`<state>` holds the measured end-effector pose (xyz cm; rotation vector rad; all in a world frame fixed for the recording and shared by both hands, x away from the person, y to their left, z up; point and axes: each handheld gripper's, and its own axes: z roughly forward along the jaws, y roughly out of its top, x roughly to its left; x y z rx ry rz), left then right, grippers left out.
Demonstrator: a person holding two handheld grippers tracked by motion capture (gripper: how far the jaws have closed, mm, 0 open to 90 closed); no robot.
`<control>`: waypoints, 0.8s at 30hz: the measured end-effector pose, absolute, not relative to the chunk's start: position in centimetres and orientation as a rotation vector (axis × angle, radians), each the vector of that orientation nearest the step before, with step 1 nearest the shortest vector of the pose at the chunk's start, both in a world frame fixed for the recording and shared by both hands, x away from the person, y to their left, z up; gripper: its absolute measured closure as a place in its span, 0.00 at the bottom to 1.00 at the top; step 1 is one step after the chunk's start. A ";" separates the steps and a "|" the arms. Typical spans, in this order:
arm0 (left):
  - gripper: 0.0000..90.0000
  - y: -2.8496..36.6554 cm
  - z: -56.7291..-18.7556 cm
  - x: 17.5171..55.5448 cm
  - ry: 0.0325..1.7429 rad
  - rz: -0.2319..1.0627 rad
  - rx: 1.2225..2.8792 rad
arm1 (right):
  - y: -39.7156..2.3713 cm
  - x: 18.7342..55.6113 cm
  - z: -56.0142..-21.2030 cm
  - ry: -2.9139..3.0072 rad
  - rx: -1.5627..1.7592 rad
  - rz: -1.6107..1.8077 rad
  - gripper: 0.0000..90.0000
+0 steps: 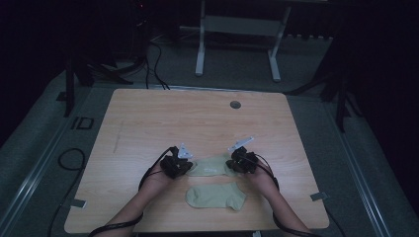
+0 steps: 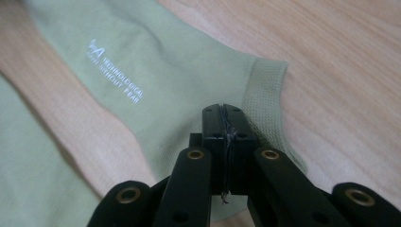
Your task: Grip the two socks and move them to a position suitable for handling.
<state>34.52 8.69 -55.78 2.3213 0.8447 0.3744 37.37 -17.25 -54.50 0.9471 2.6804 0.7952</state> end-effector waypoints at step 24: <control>0.56 11.0 -52.2 32.2 0.871 0.295 2.187 | -19.1 35.1 -51.6 2.638 0.963 0.874 0.72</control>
